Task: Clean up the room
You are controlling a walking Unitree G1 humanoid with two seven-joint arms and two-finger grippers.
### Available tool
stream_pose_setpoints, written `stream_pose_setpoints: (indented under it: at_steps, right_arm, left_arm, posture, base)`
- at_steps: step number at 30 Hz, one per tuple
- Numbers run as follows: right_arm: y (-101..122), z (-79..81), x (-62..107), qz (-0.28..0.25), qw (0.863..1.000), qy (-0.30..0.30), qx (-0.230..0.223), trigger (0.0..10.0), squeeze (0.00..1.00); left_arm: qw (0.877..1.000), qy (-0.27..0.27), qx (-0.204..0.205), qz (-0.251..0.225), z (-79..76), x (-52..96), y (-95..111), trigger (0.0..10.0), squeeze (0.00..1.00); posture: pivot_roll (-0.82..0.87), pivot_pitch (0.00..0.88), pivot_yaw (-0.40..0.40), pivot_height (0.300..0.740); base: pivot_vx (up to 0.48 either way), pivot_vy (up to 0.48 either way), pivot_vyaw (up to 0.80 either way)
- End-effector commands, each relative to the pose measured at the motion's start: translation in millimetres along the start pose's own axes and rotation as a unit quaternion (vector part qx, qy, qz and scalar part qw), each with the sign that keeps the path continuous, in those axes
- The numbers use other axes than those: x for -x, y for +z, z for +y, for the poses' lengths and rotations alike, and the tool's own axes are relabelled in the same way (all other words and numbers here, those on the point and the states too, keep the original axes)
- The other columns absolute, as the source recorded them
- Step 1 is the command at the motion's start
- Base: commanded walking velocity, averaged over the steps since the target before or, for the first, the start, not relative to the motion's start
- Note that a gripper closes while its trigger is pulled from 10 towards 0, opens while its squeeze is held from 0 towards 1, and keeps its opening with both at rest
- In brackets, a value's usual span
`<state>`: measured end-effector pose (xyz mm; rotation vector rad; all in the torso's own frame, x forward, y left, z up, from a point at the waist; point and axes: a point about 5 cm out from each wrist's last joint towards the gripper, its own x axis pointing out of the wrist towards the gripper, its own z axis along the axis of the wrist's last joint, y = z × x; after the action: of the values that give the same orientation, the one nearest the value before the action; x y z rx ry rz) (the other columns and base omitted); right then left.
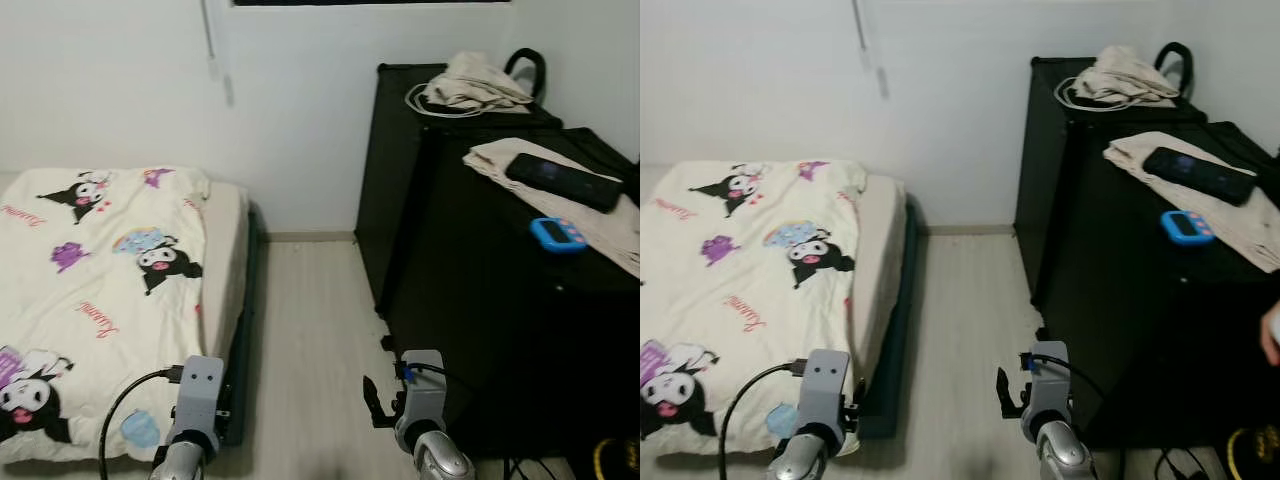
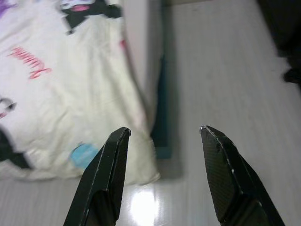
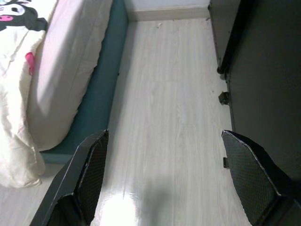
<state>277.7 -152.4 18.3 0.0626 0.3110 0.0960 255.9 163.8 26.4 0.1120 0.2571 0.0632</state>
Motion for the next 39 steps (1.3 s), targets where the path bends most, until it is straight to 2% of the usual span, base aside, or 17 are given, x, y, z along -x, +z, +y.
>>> stream_pose_setpoints:
  at_steps: [1,8,16,39]
  right_arm:
    - [-3,-2.1,2.4,0.002,1.000,-0.002,0.000,10.0,0.00]
    - [11,-3.5,0.9,-0.044,0.999,-0.012,-0.008,10.0,0.00]
    - [16,-4.2,0.6,-0.058,0.998,-0.010,-0.002,10.0,0.00]
    - [26,-8.7,2.0,-0.099,0.995,-0.026,-0.003,10.0,0.00]
  left_arm:
    - [1.000,0.002,-0.005,-0.005,0.6,2.3,-1,10.0,0.00]
    - [0.999,-0.015,0.002,-0.030,-2.3,1.4,8,10.0,0.00]
    - [0.998,-0.030,0.006,-0.047,-6.7,1.6,13,10.0,0.00]
    - [0.997,-0.033,0.015,-0.067,-7.6,0.4,19,10.0,0.00]
  posture:
    - [0.01,0.112,0.014,0.740]
    - [0.00,0.113,0.015,0.740]
    - [0.00,0.112,0.016,0.740]
    - [0.00,0.108,0.017,0.740]
  base:
    - [0.000,0.000,0.00]
    - [0.000,0.000,0.00]
    - [0.000,0.000,0.00]
    - [0.379,0.000,0.00]
